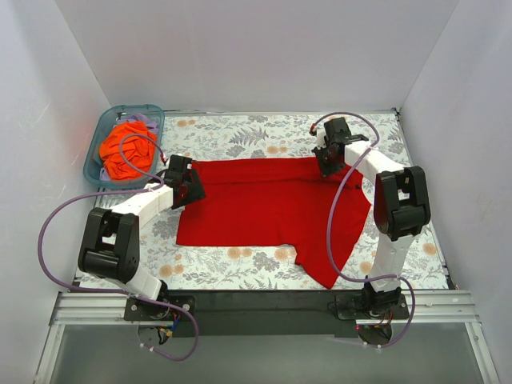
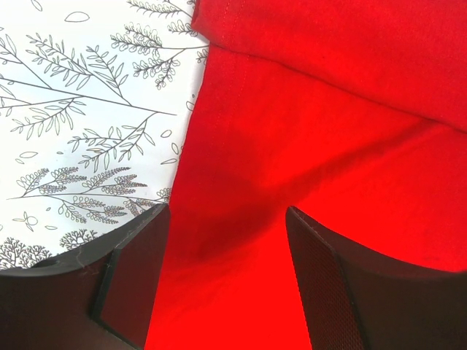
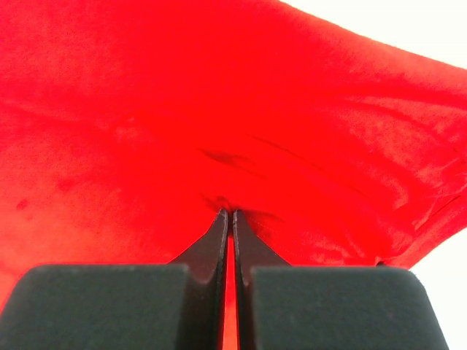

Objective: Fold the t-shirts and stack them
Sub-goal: Fold the tshirt

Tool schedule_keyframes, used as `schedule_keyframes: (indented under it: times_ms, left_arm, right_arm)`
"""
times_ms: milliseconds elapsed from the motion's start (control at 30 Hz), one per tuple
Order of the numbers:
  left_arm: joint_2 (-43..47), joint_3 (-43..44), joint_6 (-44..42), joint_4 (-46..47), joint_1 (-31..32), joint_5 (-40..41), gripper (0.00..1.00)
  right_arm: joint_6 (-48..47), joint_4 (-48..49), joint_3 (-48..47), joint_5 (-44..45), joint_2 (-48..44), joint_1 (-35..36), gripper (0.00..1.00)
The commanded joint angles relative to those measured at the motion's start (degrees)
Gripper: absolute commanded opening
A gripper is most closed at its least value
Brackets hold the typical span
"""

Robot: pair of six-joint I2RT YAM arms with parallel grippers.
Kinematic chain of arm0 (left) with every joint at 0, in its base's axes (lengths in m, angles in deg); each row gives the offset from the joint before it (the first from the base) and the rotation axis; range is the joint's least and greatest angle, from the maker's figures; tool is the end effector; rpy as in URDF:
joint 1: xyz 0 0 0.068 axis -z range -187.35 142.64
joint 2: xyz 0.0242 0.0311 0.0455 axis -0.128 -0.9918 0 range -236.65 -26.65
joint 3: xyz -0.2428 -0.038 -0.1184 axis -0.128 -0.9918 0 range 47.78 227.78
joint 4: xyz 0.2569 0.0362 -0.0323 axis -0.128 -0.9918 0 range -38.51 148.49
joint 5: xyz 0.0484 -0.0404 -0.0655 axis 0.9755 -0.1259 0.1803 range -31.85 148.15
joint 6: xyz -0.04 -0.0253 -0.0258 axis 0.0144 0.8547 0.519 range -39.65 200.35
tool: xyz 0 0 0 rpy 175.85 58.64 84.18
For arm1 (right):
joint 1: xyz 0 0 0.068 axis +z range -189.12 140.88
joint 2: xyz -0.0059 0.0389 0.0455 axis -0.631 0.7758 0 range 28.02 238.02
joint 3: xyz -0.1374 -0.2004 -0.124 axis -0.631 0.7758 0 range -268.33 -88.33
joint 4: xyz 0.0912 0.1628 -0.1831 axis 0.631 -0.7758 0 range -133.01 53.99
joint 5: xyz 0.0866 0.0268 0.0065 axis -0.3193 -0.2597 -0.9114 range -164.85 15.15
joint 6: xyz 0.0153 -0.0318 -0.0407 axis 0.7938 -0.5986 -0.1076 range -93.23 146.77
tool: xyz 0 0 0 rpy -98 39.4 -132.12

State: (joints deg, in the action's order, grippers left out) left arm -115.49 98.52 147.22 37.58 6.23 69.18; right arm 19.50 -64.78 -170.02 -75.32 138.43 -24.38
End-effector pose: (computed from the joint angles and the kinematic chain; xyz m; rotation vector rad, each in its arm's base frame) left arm 0.2938 -0.0639 0.1801 -1.2255 2.2878 -0.2735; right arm 0.4009 0.1058 0.2035 -0.4947 2.5274 0.0593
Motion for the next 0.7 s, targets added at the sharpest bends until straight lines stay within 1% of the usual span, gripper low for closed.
schedule_keyframes:
  times_ms: [0,67,100,167,233,267,300,333,367,433,567,667]
  left_arm:
    - [0.6,2.0,-0.8,0.5,-0.1,-0.3,0.64]
    - [0.5,1.9,-0.7,0.5,0.0,-0.7,0.63]
    - [0.4,2.0,-0.7,0.6,-0.1,-1.0,0.63]
    - [0.2,2.0,-0.7,0.6,0.0,-1.2,0.63]
    - [0.1,2.0,-0.8,0.5,0.0,-1.2,0.63]
    - [0.2,2.0,-0.8,0.5,-0.1,-1.2,0.63]
    - [0.2,2.0,-0.8,0.5,-0.1,-1.2,0.63]
    - [0.2,1.9,-0.8,0.5,-0.1,-1.1,0.63]
    - [0.2,2.0,-0.9,0.6,0.0,-1.1,0.63]
    - [0.1,2.0,-0.8,0.4,0.0,-1.1,0.63]
    - [-0.1,2.1,-0.7,0.3,-0.1,-1.2,0.63]
    - [0.1,2.2,-0.7,0.3,-0.1,-1.2,0.63]
  right_arm:
    - [1.0,-6.5,-4.0,-4.1,-1.4,-0.2,0.05]
    - [1.0,-8.7,-5.0,-5.8,-0.8,-0.1,0.05]
    - [1.0,-9.5,-5.4,-7.9,-0.5,-0.1,0.05]
    - [1.4,-12.2,-6.5,-9.1,0.7,-0.1,0.08]
    - [3.1,-12.9,-7.0,-5.4,0.9,-0.1,0.11]
    - [5.5,-12.9,-6.8,-2.6,0.6,-0.2,0.13]
    - [6.7,-12.1,-5.7,1.8,0.0,-0.1,0.16]
    - [6.8,-11.4,-5.1,3.1,-1.3,-0.1,0.23]
    - [8.9,-9.8,-4.5,4.4,-2.0,-0.1,0.25]
    - [8.7,-7.1,-1.8,4.7,-4.8,0.5,0.3]
    - [5.8,0.2,4.3,3.2,-9.7,3.5,0.31]
    - [2.7,2.9,7.1,-0.7,-10.8,5.3,0.31]
